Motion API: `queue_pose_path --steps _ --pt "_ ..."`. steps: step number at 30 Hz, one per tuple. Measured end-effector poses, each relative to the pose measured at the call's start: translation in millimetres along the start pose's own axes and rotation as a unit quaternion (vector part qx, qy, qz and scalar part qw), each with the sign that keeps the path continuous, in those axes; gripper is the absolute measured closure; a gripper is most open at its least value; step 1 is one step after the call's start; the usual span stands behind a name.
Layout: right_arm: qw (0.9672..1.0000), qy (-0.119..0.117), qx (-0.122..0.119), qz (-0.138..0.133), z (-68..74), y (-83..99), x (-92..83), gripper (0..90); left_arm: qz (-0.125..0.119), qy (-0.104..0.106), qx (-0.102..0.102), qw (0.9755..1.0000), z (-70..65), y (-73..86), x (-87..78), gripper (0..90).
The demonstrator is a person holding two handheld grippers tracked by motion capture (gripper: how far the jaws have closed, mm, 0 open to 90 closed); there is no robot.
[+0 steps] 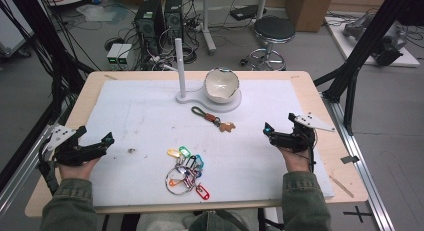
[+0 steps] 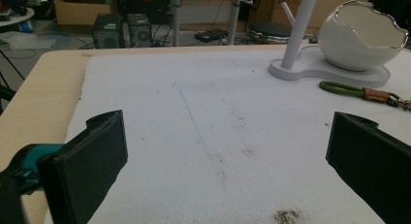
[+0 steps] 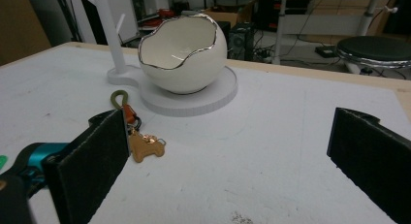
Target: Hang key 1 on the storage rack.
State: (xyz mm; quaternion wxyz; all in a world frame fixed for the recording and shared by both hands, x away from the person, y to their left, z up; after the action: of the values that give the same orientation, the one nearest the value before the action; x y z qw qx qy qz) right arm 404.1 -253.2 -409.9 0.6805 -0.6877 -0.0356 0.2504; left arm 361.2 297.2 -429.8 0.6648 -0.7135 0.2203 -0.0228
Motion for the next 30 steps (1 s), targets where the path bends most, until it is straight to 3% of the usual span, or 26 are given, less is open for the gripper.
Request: queue_pose_path --steps 12,30 --pt "0.9995 -0.017 -0.003 0.026 9.7 -12.9 16.2 0.6 0.003 0.002 -0.002 1.0000 0.0 1.0 1.2 1.6" --pt "0.9961 -0.050 -0.035 0.063 36.8 -32.3 59.9 0.5 0.004 0.005 -0.013 0.9999 2.3 1.7 1.8 1.7"
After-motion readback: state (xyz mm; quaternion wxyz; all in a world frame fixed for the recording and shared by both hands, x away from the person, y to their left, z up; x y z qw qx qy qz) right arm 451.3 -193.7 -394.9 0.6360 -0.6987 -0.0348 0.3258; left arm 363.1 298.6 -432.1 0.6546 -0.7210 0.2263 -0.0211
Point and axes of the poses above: each handheld gripper's, and its own axes: x roughly forward along the jaws, y roughly out of its underside, z roughly to its left, the point moved 8 cm from there along x, roughly forward along the jaws, and after that the axes turned 3 degrees about y, right-handed, at the moved point
